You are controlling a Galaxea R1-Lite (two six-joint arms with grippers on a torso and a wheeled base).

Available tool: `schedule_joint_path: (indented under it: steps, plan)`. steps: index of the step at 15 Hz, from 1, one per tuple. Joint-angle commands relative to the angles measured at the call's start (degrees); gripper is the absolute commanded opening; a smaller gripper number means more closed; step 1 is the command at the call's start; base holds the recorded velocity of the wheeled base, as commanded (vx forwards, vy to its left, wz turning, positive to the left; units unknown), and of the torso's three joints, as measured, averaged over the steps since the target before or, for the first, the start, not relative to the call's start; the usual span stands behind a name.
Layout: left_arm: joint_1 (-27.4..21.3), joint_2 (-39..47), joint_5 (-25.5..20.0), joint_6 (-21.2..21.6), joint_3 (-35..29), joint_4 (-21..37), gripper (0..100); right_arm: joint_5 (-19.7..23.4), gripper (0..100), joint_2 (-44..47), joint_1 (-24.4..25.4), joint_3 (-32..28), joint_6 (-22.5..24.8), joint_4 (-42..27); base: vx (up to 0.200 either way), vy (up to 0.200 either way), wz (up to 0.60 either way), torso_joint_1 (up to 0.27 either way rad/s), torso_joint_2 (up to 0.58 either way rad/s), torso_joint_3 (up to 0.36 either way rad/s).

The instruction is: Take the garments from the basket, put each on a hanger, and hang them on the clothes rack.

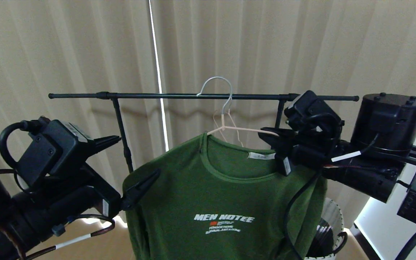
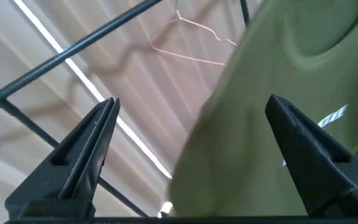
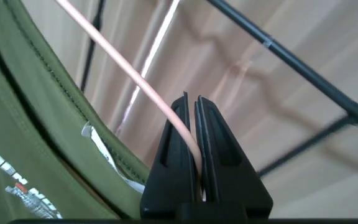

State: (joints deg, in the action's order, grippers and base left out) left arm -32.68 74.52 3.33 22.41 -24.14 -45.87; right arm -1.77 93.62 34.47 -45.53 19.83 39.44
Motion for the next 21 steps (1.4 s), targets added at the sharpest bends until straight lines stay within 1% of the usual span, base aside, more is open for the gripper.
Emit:
schedule_joint_path:
  steps: [1, 2, 3, 4, 5, 6, 8, 10, 12, 13, 14, 15, 18, 21]
  plan:
    - [0.6, -0.5, 0.1, -0.2, 0.8, 0.0, 100, 0.1, 0, -3.9, -2.0, 1.8, -0.1, 0.0, 0.0, 0.0, 0.0, 0.0, 0.0, 0.0]
    - [1.2, -0.4, 0.2, -0.3, 1.5, 0.0, 100, 0.1, 0, -4.2, -2.1, 2.0, -0.1, 0.0, 0.0, 0.0, 0.0, 0.0, 0.0, 0.0]
    - [4.7, -0.9, 0.1, -1.4, 4.3, 0.0, 100, 0.1, 0, -5.6, -2.2, 2.6, -0.1, 0.0, 0.0, 0.0, 0.0, 0.0, 0.0, 0.0]
    - [6.8, -1.4, 0.1, -2.5, 5.7, 0.0, 100, 0.1, 0, -6.2, -2.2, 2.8, -0.1, 0.0, 0.0, 0.0, 0.0, 0.0, 0.0, 0.0]
    - [8.1, -1.9, 0.0, -3.0, 6.7, 0.0, 100, 0.1, 0, -6.4, -2.2, 2.7, -0.1, 0.0, 0.0, 0.0, 0.0, 0.0, 0.0, 0.0]
    - [9.4, -2.8, 0.0, -3.3, 9.2, 0.0, 100, 0.1, 0, -6.5, -2.2, 2.8, -0.1, 0.0, 0.0, 0.0, 0.0, 0.0, 0.0, 0.0]
    - [10.1, -4.4, -0.1, -3.4, 12.8, 0.0, 100, 0.0, 0, -6.8, -2.2, 2.6, -0.1, 0.0, 0.0, 0.0, 0.0, 0.0, 0.0, 0.0]
    - [10.0, -4.6, -0.2, -5.4, 14.8, 0.0, 100, 0.1, 0, -6.9, -2.2, 2.3, -0.1, 0.0, 0.0, 0.0, 0.0, 0.0, 0.0, 0.0]
    - [9.8, -4.2, -1.4, -6.0, 15.0, 0.0, 100, 0.2, 0, -7.1, -2.2, 2.3, -0.1, 0.1, 0.0, 0.0, 0.0, 0.0, 0.0, 0.0]
    - [9.8, -4.0, -3.4, -6.1, 14.8, 0.0, 100, 0.3, 0, -7.2, -2.2, 2.3, -0.1, 0.1, 0.0, 0.0, 0.0, 0.0, 0.0, 0.0]
    - [9.8, -3.9, -3.9, -6.1, 14.6, 0.0, 100, 0.3, 0, -7.4, -2.2, 2.3, -0.1, 0.1, 0.0, 0.0, 0.0, 0.0, 0.0, 0.0]
    - [10.0, -2.8, -5.4, -6.1, 13.9, 0.1, 100, 0.4, 0, -7.8, -2.1, 2.2, -0.1, 0.1, 0.0, 0.0, 0.0, 0.0, 0.0, 0.0]
    - [10.0, 0.4, -5.3, -6.1, 11.9, 0.0, 100, 2.2, 0, -8.6, -2.0, 2.3, -0.1, 0.1, 0.0, 0.0, 0.0, 0.0, 0.0, 0.0]
    - [9.9, 1.8, -5.4, -6.8, 10.9, 0.0, 100, 2.5, 0, -9.0, -1.9, 2.4, -0.1, 0.1, 0.0, 0.0, 0.0, 0.0, 0.0, 0.0]
